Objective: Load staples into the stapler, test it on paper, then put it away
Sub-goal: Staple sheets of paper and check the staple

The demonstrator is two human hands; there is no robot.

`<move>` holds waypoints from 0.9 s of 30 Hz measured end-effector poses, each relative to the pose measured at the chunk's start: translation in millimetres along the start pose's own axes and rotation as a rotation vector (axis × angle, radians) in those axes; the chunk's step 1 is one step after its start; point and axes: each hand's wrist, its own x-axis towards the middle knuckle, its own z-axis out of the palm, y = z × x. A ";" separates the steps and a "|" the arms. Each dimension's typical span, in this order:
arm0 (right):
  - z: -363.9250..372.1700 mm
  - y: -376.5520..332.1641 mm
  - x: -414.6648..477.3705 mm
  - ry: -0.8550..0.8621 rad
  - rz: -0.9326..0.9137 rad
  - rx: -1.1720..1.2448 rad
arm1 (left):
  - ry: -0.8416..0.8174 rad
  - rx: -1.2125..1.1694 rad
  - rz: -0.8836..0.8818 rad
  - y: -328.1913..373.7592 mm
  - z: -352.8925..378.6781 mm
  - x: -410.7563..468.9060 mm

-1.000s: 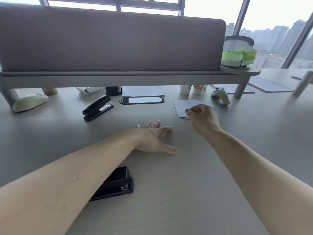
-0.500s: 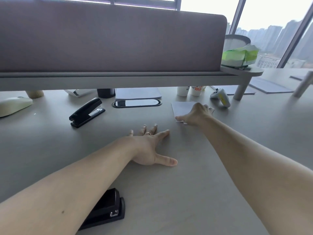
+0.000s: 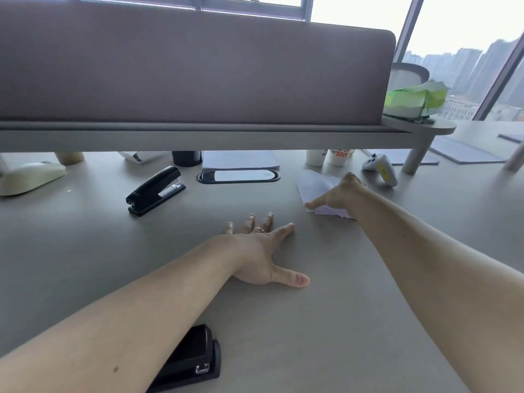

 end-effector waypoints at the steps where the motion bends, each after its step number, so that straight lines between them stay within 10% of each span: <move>1: 1.3 0.5 1.2 0.000 0.005 0.023 | -0.001 0.000 0.000 0.2 -0.1 0.1; 19: 19.0 8.9 2.9 0.137 -0.182 0.295 | 0.001 -0.022 0.003 -1.0 -0.9 0.4; 27: 21.4 17.5 -33.1 0.186 -0.320 0.812 | 0.007 -0.010 0.001 -1.2 -0.5 0.3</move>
